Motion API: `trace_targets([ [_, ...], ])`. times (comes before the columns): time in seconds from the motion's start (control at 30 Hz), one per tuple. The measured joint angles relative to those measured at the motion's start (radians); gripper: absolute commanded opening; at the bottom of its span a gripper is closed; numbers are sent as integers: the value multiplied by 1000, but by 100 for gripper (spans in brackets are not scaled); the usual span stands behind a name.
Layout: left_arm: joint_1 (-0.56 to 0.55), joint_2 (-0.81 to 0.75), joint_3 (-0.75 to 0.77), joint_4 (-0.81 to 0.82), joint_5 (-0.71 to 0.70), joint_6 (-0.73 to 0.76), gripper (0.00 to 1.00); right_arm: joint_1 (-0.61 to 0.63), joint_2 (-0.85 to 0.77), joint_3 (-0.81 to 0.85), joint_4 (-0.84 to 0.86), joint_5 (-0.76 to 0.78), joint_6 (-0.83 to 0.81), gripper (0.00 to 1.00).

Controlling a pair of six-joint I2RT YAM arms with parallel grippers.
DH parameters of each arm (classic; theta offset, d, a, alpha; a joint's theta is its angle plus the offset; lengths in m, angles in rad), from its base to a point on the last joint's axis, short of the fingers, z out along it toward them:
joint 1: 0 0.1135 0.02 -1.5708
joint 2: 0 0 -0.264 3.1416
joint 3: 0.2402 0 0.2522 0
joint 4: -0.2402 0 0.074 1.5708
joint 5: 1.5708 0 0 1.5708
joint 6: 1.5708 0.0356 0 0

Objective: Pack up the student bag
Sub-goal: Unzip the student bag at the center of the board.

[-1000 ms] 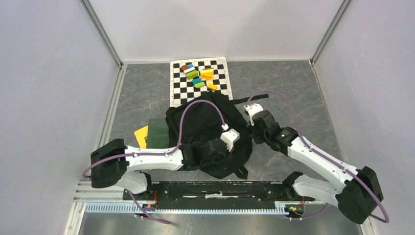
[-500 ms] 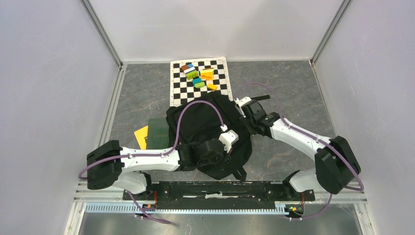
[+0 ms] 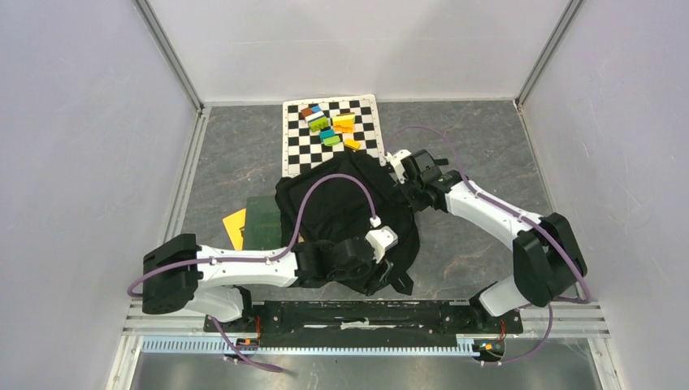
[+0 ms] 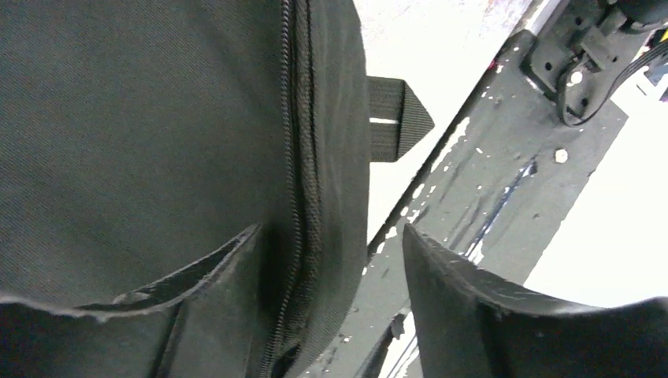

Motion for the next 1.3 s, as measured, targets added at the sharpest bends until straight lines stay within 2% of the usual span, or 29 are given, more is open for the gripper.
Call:
trace_targets([
  [0.13,-9,22,53,-26,-21,-5,80,-9,-64,-34,18,-22,1,0],
  [0.27,-8,125,190,-13,-93,-25,83,-9,-153,-104,29,-53,9,0],
  [0.33,-4,175,247,3,-127,-36,81,-9,-181,-130,29,-68,14,0],
  [0.4,3,225,294,20,-160,-58,71,-9,-200,-150,28,-77,20,0],
  [0.47,13,272,330,25,-186,-80,54,-9,-215,-163,26,-85,27,0],
  [0.6,32,338,349,28,-215,-103,38,-9,-248,-180,26,-93,35,0],
  [0.7,38,369,351,29,-212,-113,6,-9,-270,-190,27,-103,45,0],
  [0.73,38,375,351,31,-210,-113,2,-9,-275,-195,29,-108,47,0],
  [0.97,37,374,337,54,-164,-97,2,-9,-278,-212,29,-105,54,0],
  [1.3,35,205,129,153,-15,-13,2,-4,-255,-213,29,-105,54,0],
])
